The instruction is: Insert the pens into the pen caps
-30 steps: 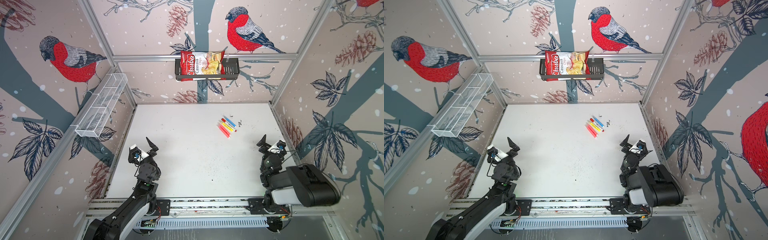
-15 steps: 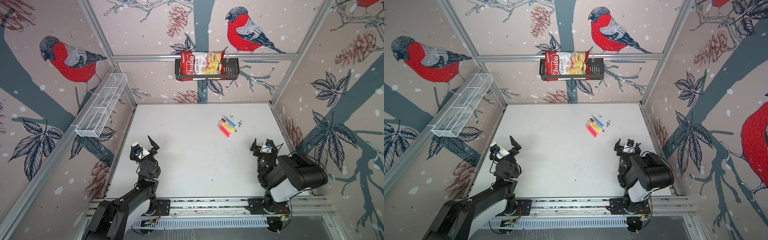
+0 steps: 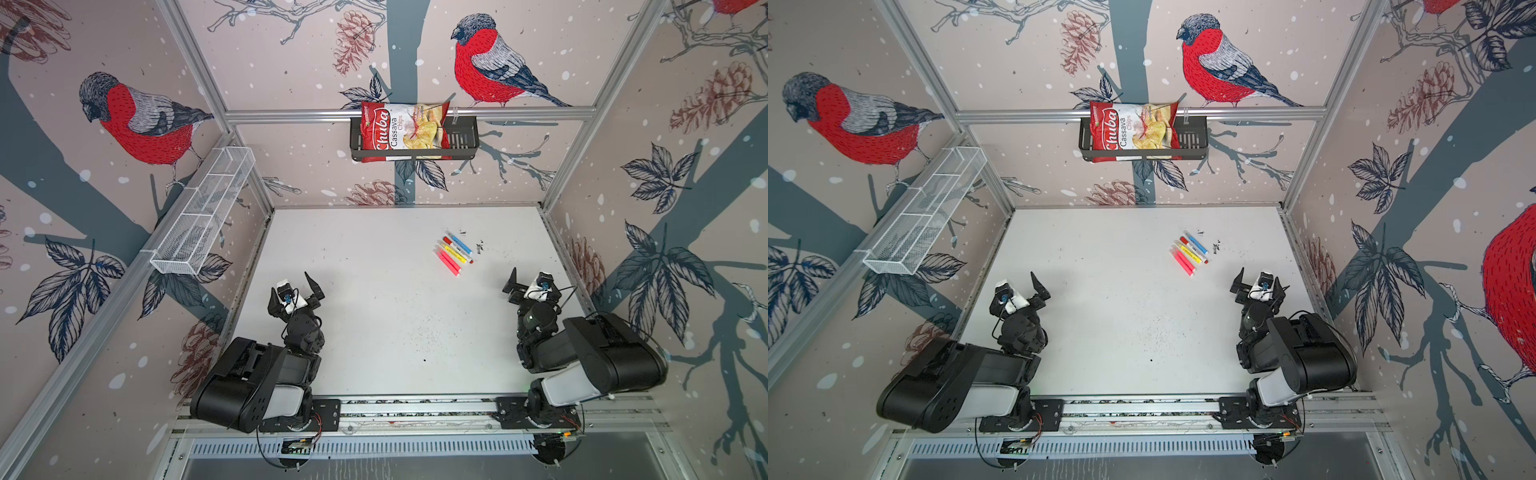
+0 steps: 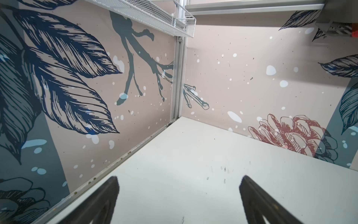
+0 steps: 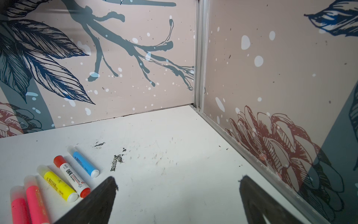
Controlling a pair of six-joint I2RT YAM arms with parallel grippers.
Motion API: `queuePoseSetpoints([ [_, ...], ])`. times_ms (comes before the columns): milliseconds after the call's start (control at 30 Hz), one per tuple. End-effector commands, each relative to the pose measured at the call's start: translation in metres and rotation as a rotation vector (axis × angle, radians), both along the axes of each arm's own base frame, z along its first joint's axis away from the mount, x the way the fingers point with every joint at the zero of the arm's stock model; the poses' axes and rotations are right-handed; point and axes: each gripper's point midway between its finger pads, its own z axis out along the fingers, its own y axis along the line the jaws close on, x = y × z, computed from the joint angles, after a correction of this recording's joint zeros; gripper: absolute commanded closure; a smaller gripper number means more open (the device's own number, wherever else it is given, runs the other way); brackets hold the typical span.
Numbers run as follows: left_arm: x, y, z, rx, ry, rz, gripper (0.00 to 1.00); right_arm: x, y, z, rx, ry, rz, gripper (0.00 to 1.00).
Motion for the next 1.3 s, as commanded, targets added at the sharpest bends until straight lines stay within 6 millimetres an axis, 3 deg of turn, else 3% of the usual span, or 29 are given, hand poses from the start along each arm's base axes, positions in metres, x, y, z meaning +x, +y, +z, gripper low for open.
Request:
queuePoseSetpoints([
  [0,-0.025,0.013,0.003,-0.015,-0.068,0.028,0.03,0.004,0.001,-0.001,0.016,0.007,0.011,0.0],
  [100,-0.015,0.013,-0.001,-0.014,-0.051,0.026,0.03,0.007,0.0,-0.003,0.02,0.02,0.01,0.0],
  [233,-0.005,-0.021,-0.002,0.079,-0.016,-0.18,0.02,0.009,0.0,-0.004,0.019,0.028,0.013,0.01],
  [433,0.018,-0.053,-0.014,0.208,0.055,-0.336,0.01,0.008,0.001,-0.003,0.02,0.02,0.017,0.0],
  [667,0.015,-0.058,-0.013,0.215,0.052,-0.36,0.01,0.005,0.002,-0.001,0.014,0.01,0.017,0.01],
  [900,0.025,-0.055,-0.016,0.212,0.062,-0.337,0.01,0.041,-0.009,-0.022,0.087,0.151,0.028,0.01],
  [1100,0.031,-0.053,-0.015,0.206,0.058,-0.328,0.01,0.041,-0.013,-0.022,0.104,0.148,0.032,0.0],
  [1267,0.054,-0.041,-0.028,0.146,0.146,-0.291,0.02,0.041,-0.013,-0.021,0.102,0.146,0.033,0.01],
])
